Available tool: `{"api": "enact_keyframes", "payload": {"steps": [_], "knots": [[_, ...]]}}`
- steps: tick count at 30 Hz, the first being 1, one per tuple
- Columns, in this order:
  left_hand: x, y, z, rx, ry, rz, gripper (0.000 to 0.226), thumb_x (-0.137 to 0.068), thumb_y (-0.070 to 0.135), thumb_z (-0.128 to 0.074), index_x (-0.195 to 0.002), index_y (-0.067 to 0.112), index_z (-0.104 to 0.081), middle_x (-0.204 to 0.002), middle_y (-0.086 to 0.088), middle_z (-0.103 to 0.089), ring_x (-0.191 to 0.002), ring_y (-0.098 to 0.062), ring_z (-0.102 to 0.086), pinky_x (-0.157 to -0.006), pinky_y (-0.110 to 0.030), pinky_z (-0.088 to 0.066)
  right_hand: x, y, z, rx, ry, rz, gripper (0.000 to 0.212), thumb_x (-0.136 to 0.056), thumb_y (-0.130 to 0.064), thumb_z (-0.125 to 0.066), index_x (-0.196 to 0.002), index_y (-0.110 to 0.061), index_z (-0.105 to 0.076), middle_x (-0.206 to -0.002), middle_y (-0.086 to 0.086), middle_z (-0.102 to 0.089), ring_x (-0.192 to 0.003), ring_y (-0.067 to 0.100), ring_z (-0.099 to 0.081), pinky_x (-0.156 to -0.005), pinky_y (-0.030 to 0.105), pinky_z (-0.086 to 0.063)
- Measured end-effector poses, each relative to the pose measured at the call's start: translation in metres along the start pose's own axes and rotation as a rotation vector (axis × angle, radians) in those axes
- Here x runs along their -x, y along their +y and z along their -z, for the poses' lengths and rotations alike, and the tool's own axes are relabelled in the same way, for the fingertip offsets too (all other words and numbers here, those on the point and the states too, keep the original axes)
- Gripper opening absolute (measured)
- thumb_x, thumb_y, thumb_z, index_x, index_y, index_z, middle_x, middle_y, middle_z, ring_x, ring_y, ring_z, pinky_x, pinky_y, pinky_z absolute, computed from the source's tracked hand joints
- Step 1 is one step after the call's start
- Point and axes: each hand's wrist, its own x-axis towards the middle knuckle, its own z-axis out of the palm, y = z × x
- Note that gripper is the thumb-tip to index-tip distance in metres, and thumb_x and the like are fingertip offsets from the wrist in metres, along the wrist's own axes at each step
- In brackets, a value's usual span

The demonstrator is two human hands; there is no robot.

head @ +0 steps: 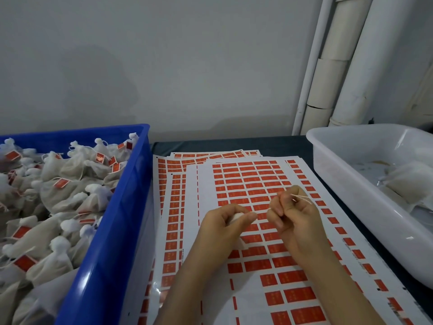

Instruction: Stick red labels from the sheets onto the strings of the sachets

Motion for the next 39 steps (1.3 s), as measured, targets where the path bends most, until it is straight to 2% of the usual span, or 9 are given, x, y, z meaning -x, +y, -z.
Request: {"api": "enact_keyframes", "payload": {"steps": [6,12,15,18,20,24,28,35,39], "knots": [[0.005,0.001,0.001,0.061,-0.043,0.023,0.016,-0.09,0.042,-0.054,-0.097,0.051,-0.042,-0.089,0.034,-0.057,-0.083,0.012,-0.061,-0.056,-0.005,-0.047,-0.002,0.0,0.008,-0.075,0.066,-0.009,0.025,-0.092,-0.018,-0.044,-0.07,-0.018,-0.055,-0.059,0.002,-0.05,-0.045,0.011,-0.043,-0.047,0.015,-0.043],[0.003,-0.002,0.005,0.024,0.112,0.068,0.024,-0.09,0.034,-0.056,-0.097,0.041,-0.034,-0.109,0.014,-0.053,-0.093,-0.008,-0.061,-0.06,-0.008,-0.051,0.0,0.017,0.002,0.689,0.014,-0.003,0.007,-0.088,-0.042,-0.05,-0.089,-0.035,-0.053,-0.063,-0.006,-0.058,-0.054,0.01,-0.054,-0.052,0.011,-0.047],[0.001,-0.004,0.004,-0.045,0.17,0.041,0.014,-0.091,0.032,-0.054,-0.089,0.035,-0.041,-0.107,0.008,-0.058,-0.096,-0.013,-0.061,-0.076,-0.021,-0.056,0.001,0.026,-0.003,1.044,-0.033,0.088,0.007,-0.089,-0.035,-0.055,-0.091,-0.041,-0.052,-0.077,-0.02,-0.053,-0.07,0.001,-0.054,-0.055,0.003,-0.039],[0.001,-0.007,0.006,-0.174,0.173,-0.015,0.02,-0.091,0.022,-0.057,-0.079,0.035,-0.049,-0.106,0.013,-0.061,-0.106,-0.017,-0.055,-0.095,-0.039,-0.05,0.003,0.023,-0.006,1.023,0.005,0.155,0.008,-0.088,-0.033,-0.056,-0.082,-0.037,-0.052,-0.08,-0.024,-0.05,-0.073,-0.001,-0.053,-0.06,-0.001,-0.039],[-0.001,-0.011,0.005,-0.357,0.222,-0.087,0.027,-0.089,0.018,-0.06,-0.074,0.04,-0.053,-0.109,0.02,-0.054,-0.112,-0.009,-0.046,-0.104,-0.035,-0.039,0.005,0.021,-0.007,0.967,0.054,0.199,0.014,-0.087,-0.032,-0.058,-0.077,-0.039,-0.05,-0.079,-0.024,-0.051,-0.07,0.002,-0.054,-0.064,-0.004,-0.038],[0.005,-0.006,-0.004,-0.321,0.266,0.038,0.017,-0.09,0.029,-0.057,-0.086,0.042,-0.066,-0.091,0.022,-0.046,-0.095,-0.004,-0.042,-0.087,-0.018,-0.04,0.01,0.023,-0.012,0.983,0.037,0.307,0.018,-0.085,-0.026,-0.062,-0.077,-0.037,-0.051,-0.079,-0.024,-0.048,-0.07,0.001,-0.053,-0.068,-0.001,-0.039],[-0.001,0.001,-0.003,-0.069,0.124,0.346,0.022,-0.096,0.03,-0.048,-0.081,0.03,-0.064,-0.062,0.009,-0.057,-0.059,-0.008,-0.056,-0.046,-0.004,-0.039,0.014,0.026,-0.017,0.964,-0.026,0.365,0.026,-0.084,-0.023,-0.064,-0.076,-0.042,-0.048,-0.08,-0.026,-0.047,-0.085,-0.009,-0.049,-0.071,-0.001,-0.039],[0.003,0.003,0.026,0.747,-0.155,0.766,0.046,-0.096,0.039,-0.043,-0.074,0.006,-0.067,-0.052,-0.002,-0.047,-0.035,-0.007,-0.034,-0.035,-0.015,-0.029,0.017,0.03,-0.017,0.94,-0.096,0.464,0.021,-0.082,-0.016,-0.065,-0.077,-0.032,-0.052,-0.078,-0.024,-0.045,-0.085,-0.006,-0.048,-0.068,0.002,-0.04],[0.003,0.002,0.031,0.841,-0.343,0.831,0.05,-0.091,0.043,-0.047,-0.063,0.007,-0.07,-0.054,-0.001,-0.049,-0.032,-0.006,-0.033,-0.036,-0.012,-0.024,0.018,0.026,-0.018,0.901,-0.09,0.478,0.012,-0.081,-0.02,-0.061,-0.076,-0.029,-0.055,-0.08,-0.021,-0.046,-0.083,-0.005,-0.049,-0.064,0.002,-0.04]]}}
